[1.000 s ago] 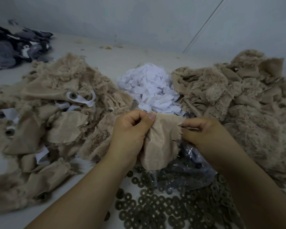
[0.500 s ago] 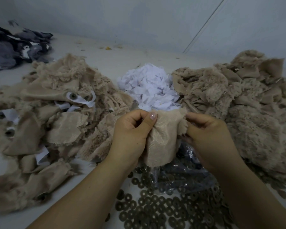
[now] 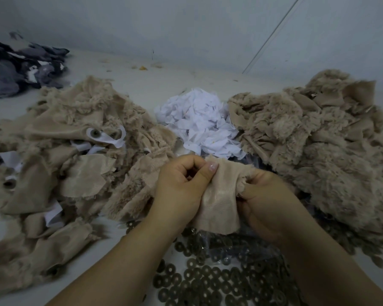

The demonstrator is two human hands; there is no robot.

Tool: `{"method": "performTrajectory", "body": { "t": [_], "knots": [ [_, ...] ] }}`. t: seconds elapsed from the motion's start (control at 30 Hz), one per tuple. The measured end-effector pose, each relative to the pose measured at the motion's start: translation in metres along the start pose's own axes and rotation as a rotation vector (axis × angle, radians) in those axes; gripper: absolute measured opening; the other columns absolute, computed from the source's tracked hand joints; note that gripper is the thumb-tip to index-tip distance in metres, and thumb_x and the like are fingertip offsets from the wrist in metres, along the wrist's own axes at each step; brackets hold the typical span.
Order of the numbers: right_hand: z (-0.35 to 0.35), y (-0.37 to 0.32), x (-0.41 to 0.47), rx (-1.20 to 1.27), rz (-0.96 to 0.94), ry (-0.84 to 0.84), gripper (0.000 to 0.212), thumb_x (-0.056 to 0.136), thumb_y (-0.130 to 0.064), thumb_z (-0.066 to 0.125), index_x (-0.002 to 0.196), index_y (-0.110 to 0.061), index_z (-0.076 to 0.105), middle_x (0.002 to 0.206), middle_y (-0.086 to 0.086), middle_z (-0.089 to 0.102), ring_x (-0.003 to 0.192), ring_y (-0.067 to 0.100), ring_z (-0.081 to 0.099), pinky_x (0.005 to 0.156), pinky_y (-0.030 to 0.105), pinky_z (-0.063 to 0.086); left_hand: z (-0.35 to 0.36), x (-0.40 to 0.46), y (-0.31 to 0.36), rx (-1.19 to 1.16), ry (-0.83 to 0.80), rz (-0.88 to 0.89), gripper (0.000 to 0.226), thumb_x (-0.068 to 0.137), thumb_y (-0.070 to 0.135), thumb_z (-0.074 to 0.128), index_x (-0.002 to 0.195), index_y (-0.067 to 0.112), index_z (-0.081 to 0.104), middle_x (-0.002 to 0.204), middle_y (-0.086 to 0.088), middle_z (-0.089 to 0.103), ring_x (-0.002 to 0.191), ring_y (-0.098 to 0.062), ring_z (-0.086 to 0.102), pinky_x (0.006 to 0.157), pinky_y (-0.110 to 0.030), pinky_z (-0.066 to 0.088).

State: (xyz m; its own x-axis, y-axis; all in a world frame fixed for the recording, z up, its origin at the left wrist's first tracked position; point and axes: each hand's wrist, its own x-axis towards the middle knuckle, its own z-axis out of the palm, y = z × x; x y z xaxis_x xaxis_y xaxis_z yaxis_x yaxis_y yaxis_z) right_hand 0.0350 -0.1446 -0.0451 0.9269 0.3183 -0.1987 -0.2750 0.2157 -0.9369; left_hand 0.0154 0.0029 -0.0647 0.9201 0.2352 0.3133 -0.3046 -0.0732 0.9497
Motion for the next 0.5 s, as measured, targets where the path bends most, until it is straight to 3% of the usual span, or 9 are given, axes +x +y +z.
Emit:
{"method": "performTrajectory", "body": {
  "t": [0.17,0.27,0.4,0.43,0.5],
  "knots": [
    [-0.0005,0.001,-0.002,-0.172,-0.205,0.069,0.039,0.083,0.017,0.061,0.085,-0.017,0.08,0.084,0.016,0.077,0.078,0.03,0.075,0.065,0.037,0.063,0.0031,0.0009,-0.0009,0.072,0.003,0.048,0.019,0.085,0.015,0.075,0.069,0.022,0.068,0.06,0.014,0.059,0.056,0.002,0.05,0.054,-0.014,0.043],
    [0.0001,0.0005,-0.002,-0.226,-0.295,0.074,0.045,0.083,0.015,0.063,0.083,-0.026,0.081,0.081,0.011,0.077,0.074,0.026,0.074,0.064,0.034,0.062,0.0023,0.0007,-0.0026,0.082,0.024,0.061,0.013,0.084,0.019,0.076,0.072,0.02,0.069,0.062,0.007,0.062,0.057,-0.002,0.053,0.055,-0.017,0.046],
    [0.0013,0.0004,-0.0023,-0.182,-0.357,0.056,0.045,0.081,0.016,0.066,0.085,-0.026,0.082,0.083,0.009,0.078,0.078,0.023,0.076,0.063,0.027,0.06,0.0,0.0006,-0.0033,0.01,0.018,0.04,0.013,0.082,0.022,0.075,0.071,0.019,0.069,0.061,0.002,0.061,0.058,-0.006,0.052,0.055,-0.021,0.046],
    [-0.0009,0.0035,-0.0004,-0.182,-0.347,0.063,0.044,0.082,0.015,0.066,0.084,-0.026,0.082,0.083,0.01,0.078,0.079,0.025,0.076,0.063,0.03,0.061,-0.0001,0.001,-0.0034,-0.016,0.014,0.026,0.014,0.082,0.021,0.076,0.07,0.018,0.069,0.061,0.002,0.06,0.059,-0.008,0.052,0.055,-0.022,0.045],
    [-0.0015,0.0065,0.0021,-0.161,-0.289,0.087,0.028,0.086,0.007,0.065,0.085,-0.016,0.081,0.089,0.025,0.074,0.091,0.047,0.069,0.073,0.055,0.061,-0.0004,0.0015,-0.0031,-0.018,0.016,0.034,0.016,0.082,0.018,0.076,0.069,0.014,0.068,0.061,0.001,0.059,0.058,-0.008,0.05,0.055,-0.021,0.044]
  ]
}}
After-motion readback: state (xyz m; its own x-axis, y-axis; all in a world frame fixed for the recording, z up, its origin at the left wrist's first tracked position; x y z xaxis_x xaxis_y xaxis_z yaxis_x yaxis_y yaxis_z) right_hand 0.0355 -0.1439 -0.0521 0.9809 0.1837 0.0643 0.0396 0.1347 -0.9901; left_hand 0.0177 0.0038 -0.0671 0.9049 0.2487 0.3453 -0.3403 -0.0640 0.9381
